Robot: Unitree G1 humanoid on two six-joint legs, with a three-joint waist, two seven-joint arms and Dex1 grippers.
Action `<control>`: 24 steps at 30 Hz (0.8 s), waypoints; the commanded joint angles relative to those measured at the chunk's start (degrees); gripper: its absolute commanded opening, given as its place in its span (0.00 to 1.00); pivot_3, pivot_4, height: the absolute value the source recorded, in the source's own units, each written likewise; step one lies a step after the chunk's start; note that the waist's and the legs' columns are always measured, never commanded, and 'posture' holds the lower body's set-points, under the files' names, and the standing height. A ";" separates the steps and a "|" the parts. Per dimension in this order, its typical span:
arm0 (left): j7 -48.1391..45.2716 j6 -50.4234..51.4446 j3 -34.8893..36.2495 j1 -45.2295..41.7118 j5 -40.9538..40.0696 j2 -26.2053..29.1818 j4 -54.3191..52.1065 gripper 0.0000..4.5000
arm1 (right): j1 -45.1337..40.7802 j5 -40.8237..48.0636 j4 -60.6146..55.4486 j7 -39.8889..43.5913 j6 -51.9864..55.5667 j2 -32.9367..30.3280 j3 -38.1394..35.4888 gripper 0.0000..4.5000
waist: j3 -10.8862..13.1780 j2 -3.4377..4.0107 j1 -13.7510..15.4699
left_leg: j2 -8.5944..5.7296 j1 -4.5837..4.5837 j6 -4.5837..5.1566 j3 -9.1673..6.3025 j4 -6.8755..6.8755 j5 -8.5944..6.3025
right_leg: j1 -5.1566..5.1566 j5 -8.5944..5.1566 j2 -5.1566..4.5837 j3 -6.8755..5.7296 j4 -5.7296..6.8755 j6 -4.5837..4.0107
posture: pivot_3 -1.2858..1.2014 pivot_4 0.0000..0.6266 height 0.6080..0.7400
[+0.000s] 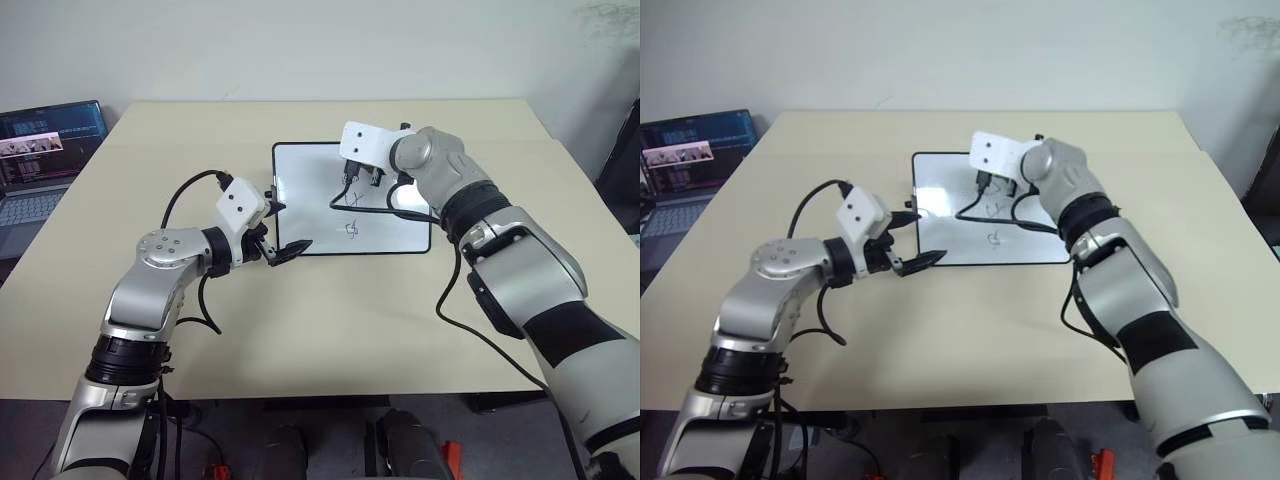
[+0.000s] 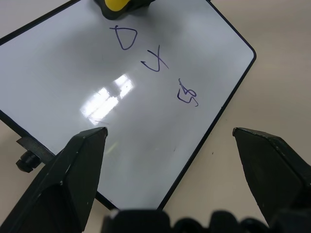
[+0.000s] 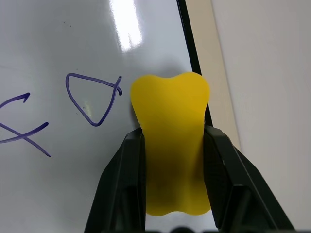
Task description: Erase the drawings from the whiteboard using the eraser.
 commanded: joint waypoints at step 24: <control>1.06 1.61 2.14 0.58 -1.43 1.57 -4.62 1.00 | 1.21 -1.83 1.05 0.17 0.67 1.89 0.46 0.27 | -0.03 -0.04 -0.65 | 0.01 1.14 0.14 -0.03 -0.03 0.10 | 1.09 -0.01 0.04 0.03 -0.01 0.01 | 0.52 0.24 1.00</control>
